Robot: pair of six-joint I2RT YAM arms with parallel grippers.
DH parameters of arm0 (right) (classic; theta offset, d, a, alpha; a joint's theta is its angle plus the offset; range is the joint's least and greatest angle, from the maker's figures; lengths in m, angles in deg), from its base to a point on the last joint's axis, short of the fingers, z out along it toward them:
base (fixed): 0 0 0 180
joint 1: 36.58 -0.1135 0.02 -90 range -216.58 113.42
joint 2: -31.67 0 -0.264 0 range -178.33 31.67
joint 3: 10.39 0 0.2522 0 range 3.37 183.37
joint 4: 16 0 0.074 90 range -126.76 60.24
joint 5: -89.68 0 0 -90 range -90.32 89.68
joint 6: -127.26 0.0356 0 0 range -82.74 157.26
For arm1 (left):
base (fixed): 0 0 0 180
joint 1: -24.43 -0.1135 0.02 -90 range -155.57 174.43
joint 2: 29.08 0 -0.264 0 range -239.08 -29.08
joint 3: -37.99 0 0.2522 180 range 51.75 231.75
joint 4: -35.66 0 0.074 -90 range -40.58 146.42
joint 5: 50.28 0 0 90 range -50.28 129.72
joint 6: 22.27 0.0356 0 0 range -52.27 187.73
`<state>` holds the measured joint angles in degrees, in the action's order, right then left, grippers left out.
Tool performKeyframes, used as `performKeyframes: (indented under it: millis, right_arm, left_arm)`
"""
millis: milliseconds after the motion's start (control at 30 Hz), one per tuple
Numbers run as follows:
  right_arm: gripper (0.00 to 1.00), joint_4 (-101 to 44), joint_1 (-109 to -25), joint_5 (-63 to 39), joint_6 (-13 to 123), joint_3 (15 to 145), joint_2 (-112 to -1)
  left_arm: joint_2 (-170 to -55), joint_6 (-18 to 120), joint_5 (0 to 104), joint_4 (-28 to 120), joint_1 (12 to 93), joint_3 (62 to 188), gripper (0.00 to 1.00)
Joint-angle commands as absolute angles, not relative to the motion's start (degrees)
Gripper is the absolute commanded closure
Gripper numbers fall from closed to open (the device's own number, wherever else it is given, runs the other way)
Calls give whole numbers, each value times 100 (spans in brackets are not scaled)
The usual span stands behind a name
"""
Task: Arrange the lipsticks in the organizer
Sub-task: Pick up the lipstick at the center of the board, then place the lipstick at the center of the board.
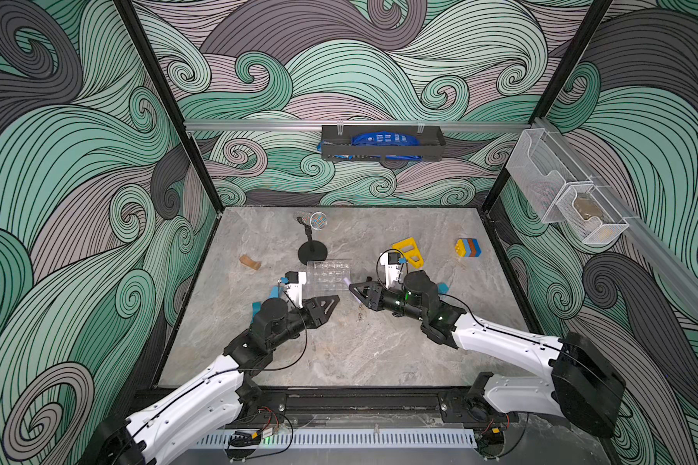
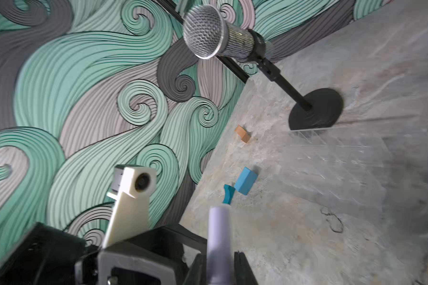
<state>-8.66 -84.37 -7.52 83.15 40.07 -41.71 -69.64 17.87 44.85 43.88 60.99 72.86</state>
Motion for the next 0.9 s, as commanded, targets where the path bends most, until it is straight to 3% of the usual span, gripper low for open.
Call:
performKeyframes:
  millis: [0, 400, 600, 867]
  right_arm:
    - [80, -2137, -8834, 346, 7221, 4119, -4559]
    - [78, -3581, -9635, 1228, 6433, 5506, -6663]
    - [76, -3827, -9687, 1305, 6315, 5785, -7000]
    - [67, -4216, -9718, 1376, 6306, 6021, -7334]
  left_arm:
    - [-7004, 2316, 3330, 6614, 5826, 7857, 53]
    - [-7319, 2186, 3875, 6654, 5250, 7797, 54]
    - [-7242, 2195, 3900, 6661, 5219, 7742, 55]
    - [-7293, 2177, 3954, 6555, 5211, 7742, 55]
